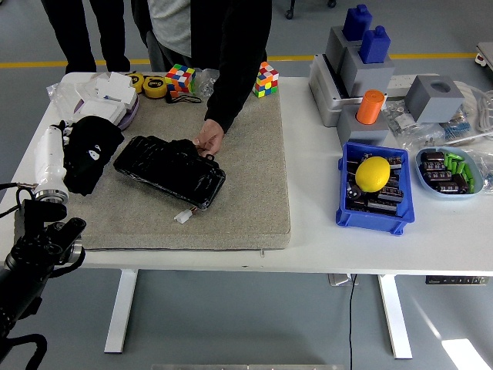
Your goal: Pick the rag up,wipe the panel,place it on the desk
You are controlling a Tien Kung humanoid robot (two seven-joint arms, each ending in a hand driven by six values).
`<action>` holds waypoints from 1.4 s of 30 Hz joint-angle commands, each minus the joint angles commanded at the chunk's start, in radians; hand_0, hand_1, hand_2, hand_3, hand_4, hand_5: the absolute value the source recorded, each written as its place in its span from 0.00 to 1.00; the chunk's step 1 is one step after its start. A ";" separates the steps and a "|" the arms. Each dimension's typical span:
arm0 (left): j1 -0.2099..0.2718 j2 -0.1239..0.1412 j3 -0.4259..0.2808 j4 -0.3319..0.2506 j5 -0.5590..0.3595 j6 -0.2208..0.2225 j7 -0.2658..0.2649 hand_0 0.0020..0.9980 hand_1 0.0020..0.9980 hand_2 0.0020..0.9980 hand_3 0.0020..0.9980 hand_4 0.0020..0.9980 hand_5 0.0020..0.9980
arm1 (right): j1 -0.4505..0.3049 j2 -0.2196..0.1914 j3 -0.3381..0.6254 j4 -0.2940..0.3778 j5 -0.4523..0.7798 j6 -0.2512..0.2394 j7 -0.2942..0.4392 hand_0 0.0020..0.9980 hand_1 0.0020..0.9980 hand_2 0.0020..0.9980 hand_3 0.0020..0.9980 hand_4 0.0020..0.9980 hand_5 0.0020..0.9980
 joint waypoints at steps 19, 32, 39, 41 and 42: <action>0.038 0.008 -0.020 0.010 0.096 -0.010 0.094 0.83 0.89 0.93 0.93 1.00 0.39 | 0.000 0.000 -0.009 0.004 0.008 0.002 0.000 0.53 0.56 0.49 0.52 0.90 0.36; 0.126 0.030 -0.043 -0.196 -0.038 -0.076 0.033 0.90 0.99 1.00 1.00 1.00 0.62 | 0.001 0.001 -0.011 0.005 0.010 0.003 0.000 0.54 0.56 0.49 0.52 0.90 0.36; 0.213 0.014 -0.133 -0.398 -0.275 -0.097 -0.158 0.66 0.79 0.83 0.81 1.00 0.57 | 0.001 0.000 -0.010 0.002 0.006 0.002 0.000 0.54 0.56 0.49 0.52 0.90 0.36; 0.239 0.000 -0.181 -0.434 -0.298 -0.144 -0.193 0.66 0.79 0.83 0.81 1.00 0.57 | 0.001 0.001 -0.010 0.001 0.006 0.002 0.000 0.54 0.56 0.49 0.52 0.90 0.36; 0.251 -0.005 -0.202 -0.447 -0.296 -0.165 -0.199 0.50 0.62 0.65 0.64 0.91 0.40 | 0.001 0.001 -0.011 0.000 0.006 0.002 0.000 0.54 0.56 0.49 0.52 0.90 0.36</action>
